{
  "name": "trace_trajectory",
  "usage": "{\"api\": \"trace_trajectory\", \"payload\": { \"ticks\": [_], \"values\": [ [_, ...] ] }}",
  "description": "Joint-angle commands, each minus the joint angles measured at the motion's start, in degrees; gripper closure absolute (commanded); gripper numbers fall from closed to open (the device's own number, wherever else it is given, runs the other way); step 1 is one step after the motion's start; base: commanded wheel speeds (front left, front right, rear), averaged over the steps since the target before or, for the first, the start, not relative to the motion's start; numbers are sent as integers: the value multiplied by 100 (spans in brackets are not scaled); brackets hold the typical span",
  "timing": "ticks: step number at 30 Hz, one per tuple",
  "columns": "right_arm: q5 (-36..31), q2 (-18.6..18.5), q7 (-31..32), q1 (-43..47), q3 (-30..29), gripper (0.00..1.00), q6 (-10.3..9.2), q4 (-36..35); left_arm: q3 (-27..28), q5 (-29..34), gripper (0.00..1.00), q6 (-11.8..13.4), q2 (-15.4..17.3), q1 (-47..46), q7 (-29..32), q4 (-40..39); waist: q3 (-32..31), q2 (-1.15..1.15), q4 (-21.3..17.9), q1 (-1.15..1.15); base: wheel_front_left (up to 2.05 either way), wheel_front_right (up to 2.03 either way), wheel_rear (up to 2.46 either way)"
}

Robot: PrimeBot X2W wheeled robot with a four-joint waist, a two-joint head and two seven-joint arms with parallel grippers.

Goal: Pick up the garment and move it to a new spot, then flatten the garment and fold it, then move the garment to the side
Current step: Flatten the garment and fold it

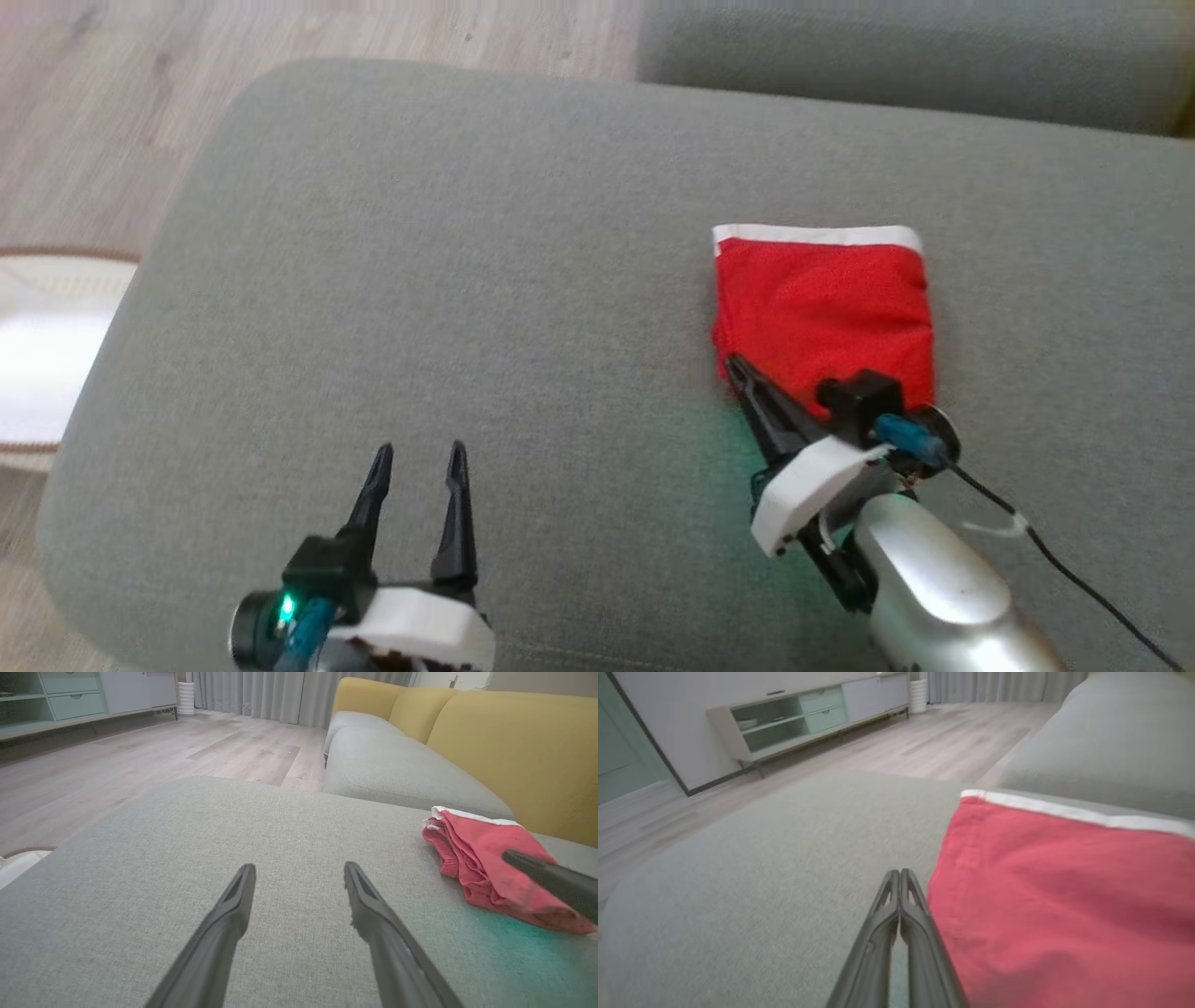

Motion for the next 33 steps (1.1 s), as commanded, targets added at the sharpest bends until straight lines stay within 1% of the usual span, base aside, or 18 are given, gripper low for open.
{"api": "trace_trajectory", "payload": {
  "ticks": [1,2,3,4,5,6,9,12,17,23,28,33],
  "values": [
    [-81,102,-111,105,-80,100,39,-260,241,5,0,33,-25,5,-35,-160,-192,0,-176,0,0,0,0],
    [-172,93,-139,202,-229,95,39,-362,286,15,0,30,-25,48,-35,-152,-255,0,-232,0,0,0,0],
    [-267,52,-160,322,-408,71,39,-478,331,33,0,20,-25,92,-35,-139,-322,0,-285,0,0,0,0],
    [-374,-8,-174,459,-593,50,39,-618,379,56,0,5,-25,136,-35,-125,-385,0,-338,0,0,0,0],
    [-477,-74,-184,614,-782,18,39,-777,429,87,0,-20,-25,182,-35,-107,-444,0,-389,0,0,0,0],
    [-563,-133,-191,782,-968,0,39,-950,483,112,0,-46,-25,230,-35,-91,-500,0,-438,0,0,0,0],
    [-735,-277,-199,1307,-1515,0,39,-1498,649,183,0,-137,-8,370,-35,-51,-634,0,-573,0,0,0,0],
    [-792,-315,-201,1811,-2068,0,39,-2042,813,238,0,-231,7,471,-35,-25,-719,0,-684,0,0,0,0],
    [-915,-180,-200,2601,-2761,0,39,-2635,991,305,0,-378,3,573,-35,20,-820,0,-838,0,0,0,0],
    [-1032,18,-198,3174,-3037,0,39,-2816,1061,307,0,-510,-9,650,-35,165,-879,0,-990,0,0,0,0],
    [-1093,74,-203,3203,-3028,0,39,-2873,1069,313,0,-591,-15,687,-35,348,-874,0,-1028,0,0,0,0],
    [-1141,91,-205,3143,-3054,0,39,-2920,1094,328,0,-661,-18,681,-35,424,-868,0,-946,0,0,0,0]
  ]
}}
